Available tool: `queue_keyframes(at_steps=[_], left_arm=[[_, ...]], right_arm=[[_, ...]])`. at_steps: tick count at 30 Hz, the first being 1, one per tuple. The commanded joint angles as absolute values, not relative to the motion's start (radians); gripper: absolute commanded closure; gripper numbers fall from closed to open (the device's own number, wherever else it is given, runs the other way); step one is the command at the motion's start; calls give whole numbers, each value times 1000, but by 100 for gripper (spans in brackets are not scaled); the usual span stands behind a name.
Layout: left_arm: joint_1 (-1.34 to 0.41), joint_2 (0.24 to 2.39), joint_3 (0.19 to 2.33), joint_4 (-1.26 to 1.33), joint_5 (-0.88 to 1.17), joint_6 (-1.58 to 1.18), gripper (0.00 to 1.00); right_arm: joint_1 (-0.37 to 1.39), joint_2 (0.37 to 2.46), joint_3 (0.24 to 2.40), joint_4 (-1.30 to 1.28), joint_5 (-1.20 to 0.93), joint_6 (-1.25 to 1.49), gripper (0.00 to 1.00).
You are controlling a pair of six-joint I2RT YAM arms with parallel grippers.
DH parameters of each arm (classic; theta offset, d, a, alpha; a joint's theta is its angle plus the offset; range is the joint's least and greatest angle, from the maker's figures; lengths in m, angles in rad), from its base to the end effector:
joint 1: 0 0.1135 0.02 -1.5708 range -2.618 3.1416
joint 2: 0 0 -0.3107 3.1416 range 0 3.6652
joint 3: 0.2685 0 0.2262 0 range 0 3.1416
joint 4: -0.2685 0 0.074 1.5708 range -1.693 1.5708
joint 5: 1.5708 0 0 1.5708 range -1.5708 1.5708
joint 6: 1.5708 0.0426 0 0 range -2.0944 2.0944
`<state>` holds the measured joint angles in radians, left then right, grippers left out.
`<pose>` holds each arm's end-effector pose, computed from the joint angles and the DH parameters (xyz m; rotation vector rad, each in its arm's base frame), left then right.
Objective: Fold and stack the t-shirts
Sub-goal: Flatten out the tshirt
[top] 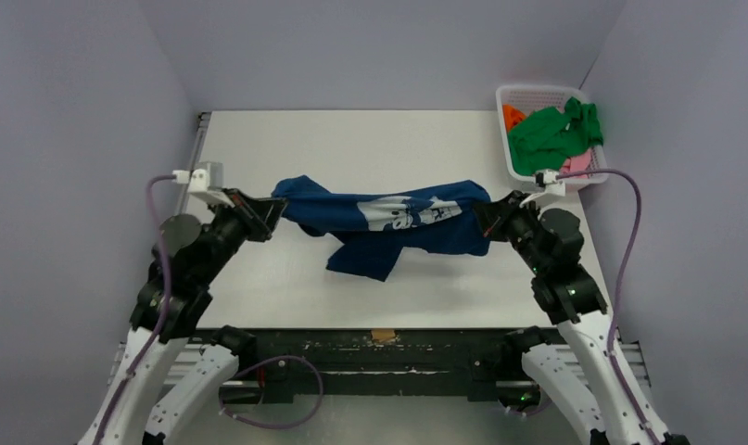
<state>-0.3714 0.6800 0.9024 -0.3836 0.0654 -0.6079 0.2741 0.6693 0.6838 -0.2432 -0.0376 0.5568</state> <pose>0.0856 -0.0363 0.3968 -0.1621 1.7881 -0.7697 0.1026 0.0305 0.3430 0.2325 1.8289 0.6224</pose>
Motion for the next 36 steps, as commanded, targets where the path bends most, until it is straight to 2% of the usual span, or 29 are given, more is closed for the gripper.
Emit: queue_keyframes(at_steps=[1, 8, 12, 18, 23, 24, 25, 26, 27, 28, 29, 30, 31, 36], left_arm=[[-373, 487, 1019, -501, 95, -593, 100], [-371, 420, 1250, -560, 133, -607, 100], [-373, 467, 1332, -594, 106, -603, 100], [-372, 638, 1288, -630, -150, -591, 100], [-362, 996, 1278, -614, -450, -567, 100], [-348, 1095, 1298, -599, -483, -555, 100], [-331, 1191, 1328, -611, -487, -558, 100], [-309, 1281, 1382, -654, -463, -567, 81], [-289, 1363, 1432, -695, -436, -570, 69], [-279, 1422, 1469, -717, -421, -569, 41], [-278, 1461, 1492, -725, -419, -558, 5], [-277, 1477, 1498, -726, -414, -550, 1], [-278, 1474, 1489, -716, -397, -547, 0], [-310, 1301, 1286, -672, -284, -585, 0]], right_arm=[[271, 560, 905, -407, -161, 531, 100], [271, 563, 1235, -552, -289, 519, 100], [271, 585, 1304, -634, -262, 507, 100], [271, 614, 1150, -667, -75, 521, 100], [272, 794, 928, -562, 39, 558, 99], [272, 856, 894, -519, 73, 564, 95], [271, 919, 874, -481, 103, 565, 79], [271, 1007, 872, -456, 133, 570, 62], [271, 1069, 883, -448, 172, 580, 53], [271, 1114, 906, -455, 212, 590, 41], [271, 1147, 931, -469, 246, 592, 26], [272, 1164, 950, -479, 269, 592, 11], [272, 1164, 958, -481, 282, 590, 3], [272, 1076, 875, -469, 302, 618, 1]])
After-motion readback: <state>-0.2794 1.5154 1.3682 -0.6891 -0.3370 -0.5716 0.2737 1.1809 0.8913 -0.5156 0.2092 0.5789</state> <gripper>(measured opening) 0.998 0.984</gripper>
